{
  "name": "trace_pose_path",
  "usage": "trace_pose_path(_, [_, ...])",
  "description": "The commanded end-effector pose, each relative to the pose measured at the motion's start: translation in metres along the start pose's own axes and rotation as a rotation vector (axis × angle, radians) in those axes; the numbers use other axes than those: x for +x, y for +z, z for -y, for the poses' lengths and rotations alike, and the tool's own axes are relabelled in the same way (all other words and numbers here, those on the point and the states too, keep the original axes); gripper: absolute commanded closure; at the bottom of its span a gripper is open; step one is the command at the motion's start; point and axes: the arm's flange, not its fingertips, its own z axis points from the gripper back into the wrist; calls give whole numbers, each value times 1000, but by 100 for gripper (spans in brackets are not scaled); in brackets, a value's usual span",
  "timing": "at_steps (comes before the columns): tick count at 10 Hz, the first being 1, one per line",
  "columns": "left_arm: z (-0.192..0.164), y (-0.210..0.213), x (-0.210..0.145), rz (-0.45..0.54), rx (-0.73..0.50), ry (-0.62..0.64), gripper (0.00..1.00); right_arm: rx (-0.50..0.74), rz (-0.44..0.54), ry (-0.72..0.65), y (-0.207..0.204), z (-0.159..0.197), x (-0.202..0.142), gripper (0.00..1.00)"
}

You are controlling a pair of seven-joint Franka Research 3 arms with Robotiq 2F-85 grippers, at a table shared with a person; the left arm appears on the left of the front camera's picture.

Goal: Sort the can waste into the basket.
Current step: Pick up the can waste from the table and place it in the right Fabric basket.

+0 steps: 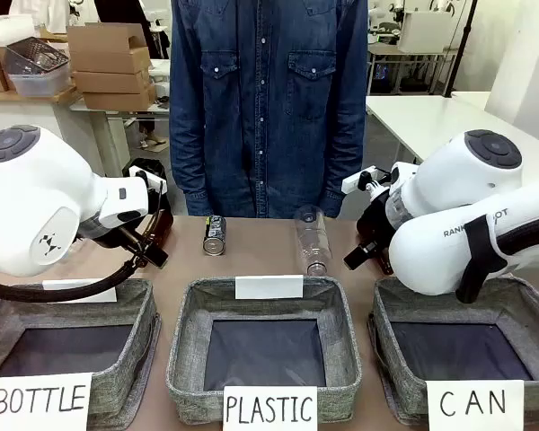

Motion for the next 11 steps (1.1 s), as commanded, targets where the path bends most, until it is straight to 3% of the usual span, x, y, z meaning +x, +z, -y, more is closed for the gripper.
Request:
trace_pose_path(1, [0, 0, 0, 0, 0, 0, 0, 0, 0, 0, 0, 0, 0, 0])
trace_pose_path(11, [0, 0, 0, 0, 0, 1, 0, 0, 0, 0, 0, 0, 0, 0])
